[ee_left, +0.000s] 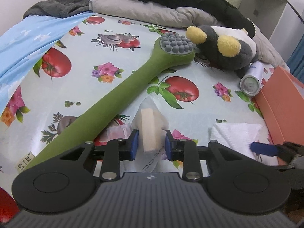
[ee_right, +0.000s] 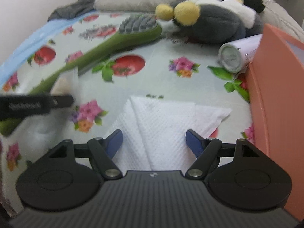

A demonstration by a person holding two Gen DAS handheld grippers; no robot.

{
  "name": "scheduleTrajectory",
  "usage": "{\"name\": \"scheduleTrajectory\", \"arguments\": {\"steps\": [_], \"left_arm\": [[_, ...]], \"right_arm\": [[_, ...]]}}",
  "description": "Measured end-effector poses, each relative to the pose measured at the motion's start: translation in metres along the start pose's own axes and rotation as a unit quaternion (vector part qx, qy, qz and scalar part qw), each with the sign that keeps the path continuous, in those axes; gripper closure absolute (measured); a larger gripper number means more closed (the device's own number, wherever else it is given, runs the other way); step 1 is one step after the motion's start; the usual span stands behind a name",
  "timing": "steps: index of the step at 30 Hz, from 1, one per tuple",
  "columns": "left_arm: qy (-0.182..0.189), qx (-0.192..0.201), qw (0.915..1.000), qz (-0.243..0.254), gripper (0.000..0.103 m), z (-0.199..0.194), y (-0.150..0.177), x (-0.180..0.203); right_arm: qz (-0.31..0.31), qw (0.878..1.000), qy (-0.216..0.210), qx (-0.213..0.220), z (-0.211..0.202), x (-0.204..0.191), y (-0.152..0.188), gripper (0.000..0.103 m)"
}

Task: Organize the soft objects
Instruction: 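Lift the clear bag with the left tool while the right tool lifts the white towel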

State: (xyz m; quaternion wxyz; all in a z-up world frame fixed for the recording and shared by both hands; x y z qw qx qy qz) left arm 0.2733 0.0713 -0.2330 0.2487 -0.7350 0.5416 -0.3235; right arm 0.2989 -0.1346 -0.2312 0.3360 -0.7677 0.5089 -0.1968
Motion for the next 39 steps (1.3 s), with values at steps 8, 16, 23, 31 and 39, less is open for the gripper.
{"name": "scheduleTrajectory", "arguments": {"steps": [8,16,23,31,39], "left_arm": [[0.012,0.002,0.9998,-0.015,0.07,-0.019,0.0,-0.002],[0.031,0.011,0.9993,-0.02,0.07,-0.056,-0.002,0.0],[0.051,0.027,0.9981,-0.024,0.07,-0.1,-0.006,0.001],[0.071,0.033,0.9967,-0.022,0.07,-0.143,-0.012,0.001],[0.094,0.042,0.9947,0.0,0.07,-0.174,-0.034,0.005]], "right_arm": [[-0.017,1.0,-0.027,-0.002,-0.004,-0.011,0.001,0.09],[-0.009,1.0,-0.026,0.007,-0.037,-0.022,0.001,0.092],[0.005,0.999,-0.025,0.034,-0.079,-0.03,-0.009,0.092],[0.026,0.998,-0.025,0.05,-0.122,-0.042,-0.014,0.092],[0.049,0.996,-0.023,0.068,-0.157,-0.055,-0.024,0.092]]}}
Point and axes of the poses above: each gripper's, at about its wrist camera, not at the fingertips, and z roughly the way its jaws point, x to its right, y to its underside, the point moved 1 cm from there along z, roughly the way its jaws point, and after that the axes turned 7 degrees about x, right-handed, at the moved point
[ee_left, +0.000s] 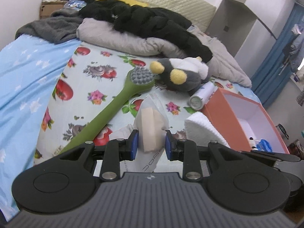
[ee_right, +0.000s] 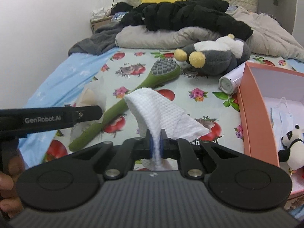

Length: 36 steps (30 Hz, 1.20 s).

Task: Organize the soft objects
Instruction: 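Lift the clear bag with the left tool while the right tool lifts the white towel, then carry the clear bag and the white towel over the pink box with both tools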

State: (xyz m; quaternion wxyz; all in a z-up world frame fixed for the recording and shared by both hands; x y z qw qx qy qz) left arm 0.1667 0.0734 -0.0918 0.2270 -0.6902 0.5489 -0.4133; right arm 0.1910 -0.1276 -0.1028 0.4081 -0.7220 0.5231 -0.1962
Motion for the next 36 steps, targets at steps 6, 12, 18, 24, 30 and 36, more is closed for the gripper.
{"name": "scheduleTrajectory", "arguments": {"steps": [6,12,18,24,30,36], "left_arm": [[0.02,-0.001,0.9995,0.026,0.07,-0.017,-0.016,0.012],[0.042,0.003,0.9982,0.043,0.07,-0.03,-0.02,0.029],[0.052,0.017,0.9978,0.038,0.07,-0.048,-0.018,0.05],[0.071,0.023,0.9962,0.044,0.069,-0.061,-0.01,0.08],[0.096,0.018,0.9936,0.058,0.069,-0.065,0.003,0.118],[0.134,0.011,0.9874,0.084,0.069,-0.074,0.008,0.16]], "right_arm": [[0.025,0.999,0.007,0.026,-0.02,-0.005,-0.011,0.092],[0.042,0.998,0.02,0.051,-0.041,-0.003,-0.015,0.092],[0.034,0.998,0.022,0.057,-0.063,0.003,-0.018,0.092],[0.027,0.997,0.027,0.068,-0.093,0.016,-0.017,0.091],[0.033,0.995,0.048,0.081,-0.124,0.04,-0.01,0.092],[0.058,0.99,0.085,0.092,-0.158,0.069,0.0,0.092]]}}
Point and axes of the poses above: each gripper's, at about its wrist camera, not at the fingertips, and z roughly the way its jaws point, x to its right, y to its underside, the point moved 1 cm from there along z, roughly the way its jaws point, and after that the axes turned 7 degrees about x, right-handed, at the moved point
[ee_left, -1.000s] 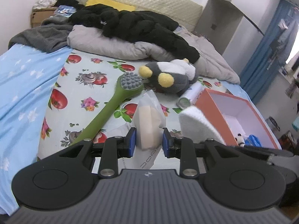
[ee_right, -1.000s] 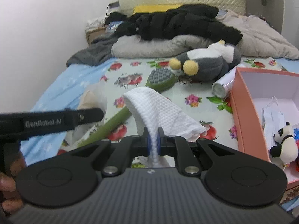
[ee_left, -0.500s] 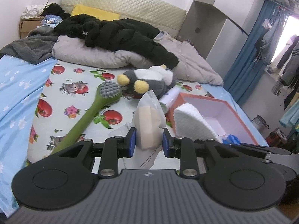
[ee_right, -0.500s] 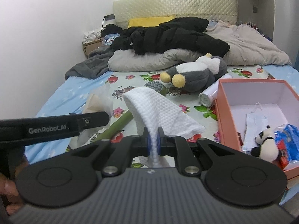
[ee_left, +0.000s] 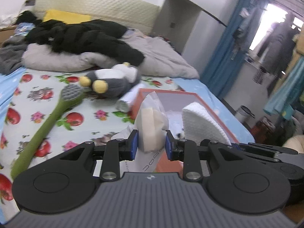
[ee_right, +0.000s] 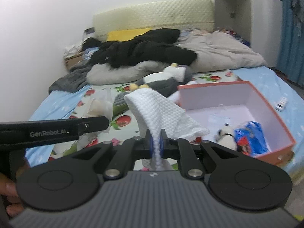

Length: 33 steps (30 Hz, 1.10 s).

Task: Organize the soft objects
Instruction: 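Carry the clear bag and the white towel over the pink box with both tools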

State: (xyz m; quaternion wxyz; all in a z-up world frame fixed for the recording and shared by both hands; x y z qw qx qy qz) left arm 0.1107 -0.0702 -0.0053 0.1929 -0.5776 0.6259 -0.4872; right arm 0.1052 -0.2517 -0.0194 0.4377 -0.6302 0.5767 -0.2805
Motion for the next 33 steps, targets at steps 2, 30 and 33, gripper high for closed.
{"name": "scheduleTrajectory", "arguments": {"steps": [2,30,33], "left_arm": [[0.016,-0.004,0.9998,0.009,0.069,0.002,0.0,0.015],[0.039,-0.088,0.9944,0.042,0.069,0.154,-0.026,0.097],[0.035,-0.099,0.9935,0.042,0.069,0.18,-0.03,0.096]], "right_arm": [[0.013,1.0,0.011,0.003,-0.008,0.01,0.001,0.091],[0.078,0.995,0.055,-0.024,0.015,0.132,-0.008,0.091],[0.085,0.994,0.053,-0.033,0.032,0.145,-0.01,0.091]]}}
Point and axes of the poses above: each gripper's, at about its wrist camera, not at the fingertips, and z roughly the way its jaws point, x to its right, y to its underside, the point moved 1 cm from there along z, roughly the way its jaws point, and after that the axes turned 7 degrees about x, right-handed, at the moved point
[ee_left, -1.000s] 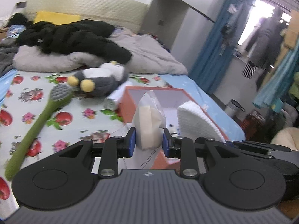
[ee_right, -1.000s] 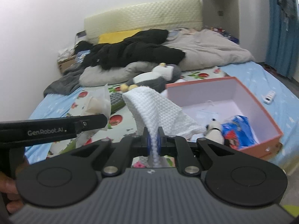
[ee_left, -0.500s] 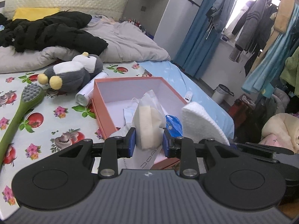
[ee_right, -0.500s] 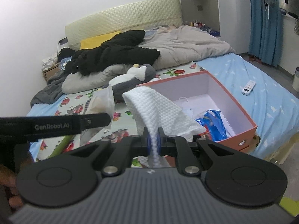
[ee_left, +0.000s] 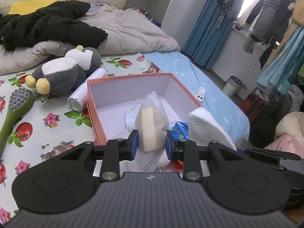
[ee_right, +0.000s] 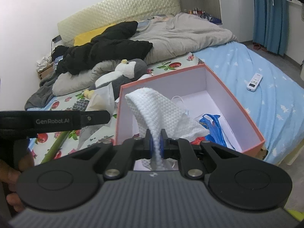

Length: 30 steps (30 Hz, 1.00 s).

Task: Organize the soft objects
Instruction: 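Carry the clear bag and the white towel over the pink box with both tools, then open the left tool to drop the clear bag in the box while the right tool releases the towel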

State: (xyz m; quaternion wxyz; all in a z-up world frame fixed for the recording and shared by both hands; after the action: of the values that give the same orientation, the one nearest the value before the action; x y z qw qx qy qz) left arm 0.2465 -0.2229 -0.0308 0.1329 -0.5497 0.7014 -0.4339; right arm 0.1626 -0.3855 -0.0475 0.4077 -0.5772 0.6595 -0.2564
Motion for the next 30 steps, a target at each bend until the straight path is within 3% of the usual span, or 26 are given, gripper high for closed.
{"name": "scheduleTrajectory", "arguments": {"steps": [20,26,27,28,30], "left_arm": [[-0.008,-0.063,0.998,0.001,0.068,0.16,-0.049,-0.035],[-0.008,-0.067,0.9977,-0.002,0.061,0.18,-0.051,-0.043],[-0.005,-0.067,0.9978,-0.002,0.055,0.181,-0.051,-0.044],[-0.008,-0.067,0.9977,-0.003,0.05,0.182,-0.052,-0.045],[-0.011,-0.07,0.9975,-0.004,0.045,0.181,-0.051,-0.045]], "right_arm": [[0.015,0.998,0.011,-0.064,0.15,0.042,-0.038,0.09],[0.013,0.996,0.022,-0.08,0.181,0.051,-0.037,0.09],[0.01,0.996,0.023,-0.081,0.184,0.051,-0.037,0.089],[0.008,0.996,0.024,-0.084,0.186,0.051,-0.036,0.087],[0.01,0.995,0.024,-0.092,0.189,0.052,-0.034,0.073]]}}
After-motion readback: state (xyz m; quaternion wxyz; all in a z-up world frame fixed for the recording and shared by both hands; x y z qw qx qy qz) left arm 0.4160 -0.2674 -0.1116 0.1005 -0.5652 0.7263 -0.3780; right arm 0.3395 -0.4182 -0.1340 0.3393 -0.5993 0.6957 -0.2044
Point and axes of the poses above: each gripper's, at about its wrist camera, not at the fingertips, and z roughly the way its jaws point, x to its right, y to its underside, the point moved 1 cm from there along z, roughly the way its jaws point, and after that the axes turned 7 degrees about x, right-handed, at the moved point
